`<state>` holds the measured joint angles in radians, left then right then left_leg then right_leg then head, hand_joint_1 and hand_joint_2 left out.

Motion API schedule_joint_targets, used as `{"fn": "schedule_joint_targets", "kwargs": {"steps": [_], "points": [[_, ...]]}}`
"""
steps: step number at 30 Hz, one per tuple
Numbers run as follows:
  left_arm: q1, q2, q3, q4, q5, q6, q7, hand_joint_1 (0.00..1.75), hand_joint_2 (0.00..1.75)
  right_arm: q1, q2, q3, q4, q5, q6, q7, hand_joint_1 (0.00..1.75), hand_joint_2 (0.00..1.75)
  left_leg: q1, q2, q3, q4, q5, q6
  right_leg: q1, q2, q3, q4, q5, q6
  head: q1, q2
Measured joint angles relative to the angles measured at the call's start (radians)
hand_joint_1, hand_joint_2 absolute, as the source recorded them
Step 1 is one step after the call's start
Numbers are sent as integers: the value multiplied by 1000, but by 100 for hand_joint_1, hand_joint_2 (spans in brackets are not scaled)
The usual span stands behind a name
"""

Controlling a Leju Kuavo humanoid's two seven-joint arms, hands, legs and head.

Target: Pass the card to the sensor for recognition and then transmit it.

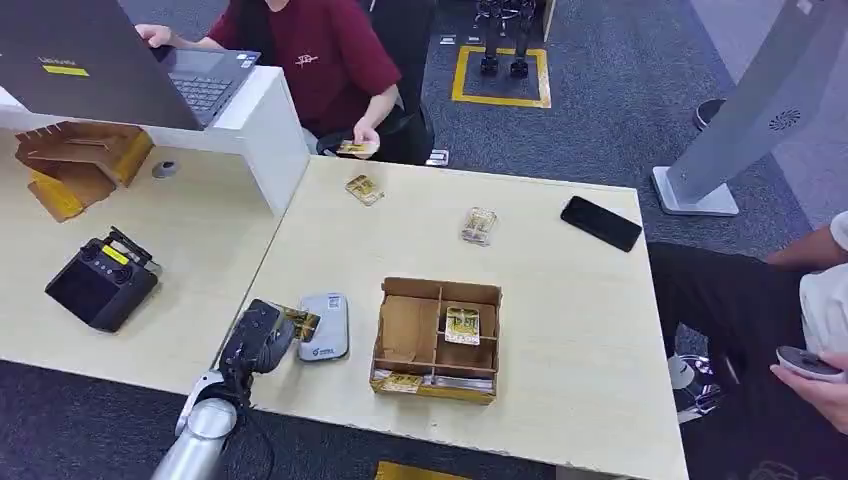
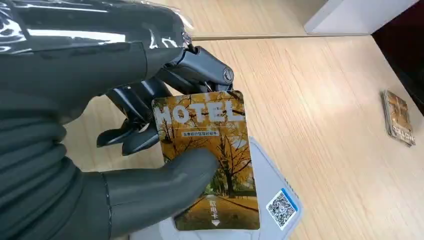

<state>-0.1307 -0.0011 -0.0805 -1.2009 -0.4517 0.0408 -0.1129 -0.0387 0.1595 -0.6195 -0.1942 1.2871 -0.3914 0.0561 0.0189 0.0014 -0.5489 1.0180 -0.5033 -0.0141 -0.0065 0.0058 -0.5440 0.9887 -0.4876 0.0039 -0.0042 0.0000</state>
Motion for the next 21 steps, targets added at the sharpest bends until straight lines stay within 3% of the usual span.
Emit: {"fn": "schedule_joint_targets", "kwargs": {"steps": [13,21], "points": [[-19,-3,-82,39,-85,27,40,175,175,-1,0,-11,0,12,0,7,0,175,0,0,0,0,0,0,0,0,0,0,0,0,0,0],[-35,-24,-122,55,-296,175,129,175,175,-1,2,-16,0,20,4,14,0,175,0,0,0,0,0,0,0,0,0,0,0,0,0,0]]}}
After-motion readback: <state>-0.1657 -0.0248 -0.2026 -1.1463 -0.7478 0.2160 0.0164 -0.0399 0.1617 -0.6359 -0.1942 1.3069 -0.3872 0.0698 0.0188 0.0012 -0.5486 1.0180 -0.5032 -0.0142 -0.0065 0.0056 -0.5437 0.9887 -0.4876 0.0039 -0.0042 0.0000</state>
